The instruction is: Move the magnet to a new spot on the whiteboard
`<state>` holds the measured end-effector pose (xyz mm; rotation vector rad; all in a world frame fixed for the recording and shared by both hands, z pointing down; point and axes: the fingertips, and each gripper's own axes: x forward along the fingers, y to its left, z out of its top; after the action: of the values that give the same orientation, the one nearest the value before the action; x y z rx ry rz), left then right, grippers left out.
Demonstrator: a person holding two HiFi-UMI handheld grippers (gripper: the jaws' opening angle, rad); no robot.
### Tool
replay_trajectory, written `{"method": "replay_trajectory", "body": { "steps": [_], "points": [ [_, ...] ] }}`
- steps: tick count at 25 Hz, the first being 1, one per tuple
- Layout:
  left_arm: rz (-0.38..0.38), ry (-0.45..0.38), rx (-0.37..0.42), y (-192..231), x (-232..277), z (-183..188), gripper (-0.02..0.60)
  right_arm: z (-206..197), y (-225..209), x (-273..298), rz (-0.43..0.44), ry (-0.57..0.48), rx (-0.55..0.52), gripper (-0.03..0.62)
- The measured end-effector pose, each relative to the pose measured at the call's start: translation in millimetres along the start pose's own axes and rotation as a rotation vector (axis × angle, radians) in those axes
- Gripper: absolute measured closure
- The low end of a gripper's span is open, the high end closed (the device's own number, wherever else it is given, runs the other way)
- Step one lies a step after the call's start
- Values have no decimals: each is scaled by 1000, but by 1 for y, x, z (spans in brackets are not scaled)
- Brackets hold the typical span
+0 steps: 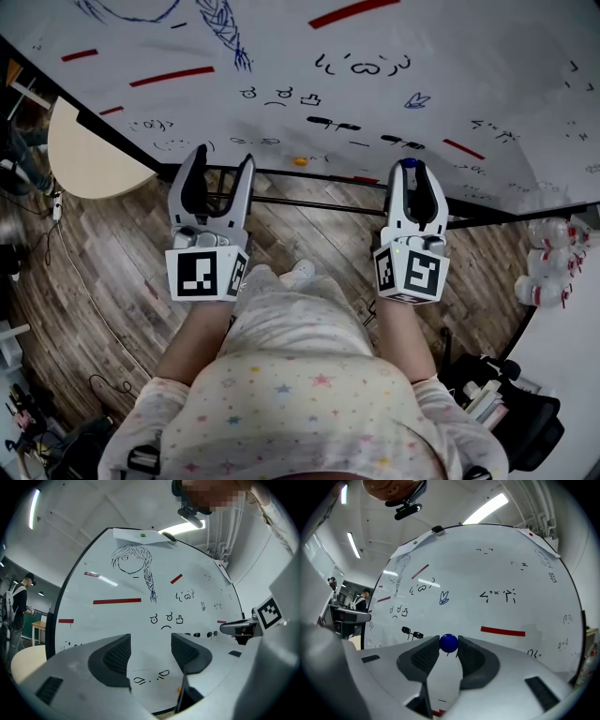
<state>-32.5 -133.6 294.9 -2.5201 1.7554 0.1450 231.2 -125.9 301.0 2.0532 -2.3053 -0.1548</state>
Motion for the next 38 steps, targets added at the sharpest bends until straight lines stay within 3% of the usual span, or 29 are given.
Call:
{"method": "replay_trajectory", "body": {
  "steps": [27,38],
  "points": [
    [-82,61,-36,73,-45,-18,333,-11,108,-14,-7,57,33,471],
    [-39,107,-87,70,-43,-31,331,-24,114,-4,68,80,33,471]
  ]
}}
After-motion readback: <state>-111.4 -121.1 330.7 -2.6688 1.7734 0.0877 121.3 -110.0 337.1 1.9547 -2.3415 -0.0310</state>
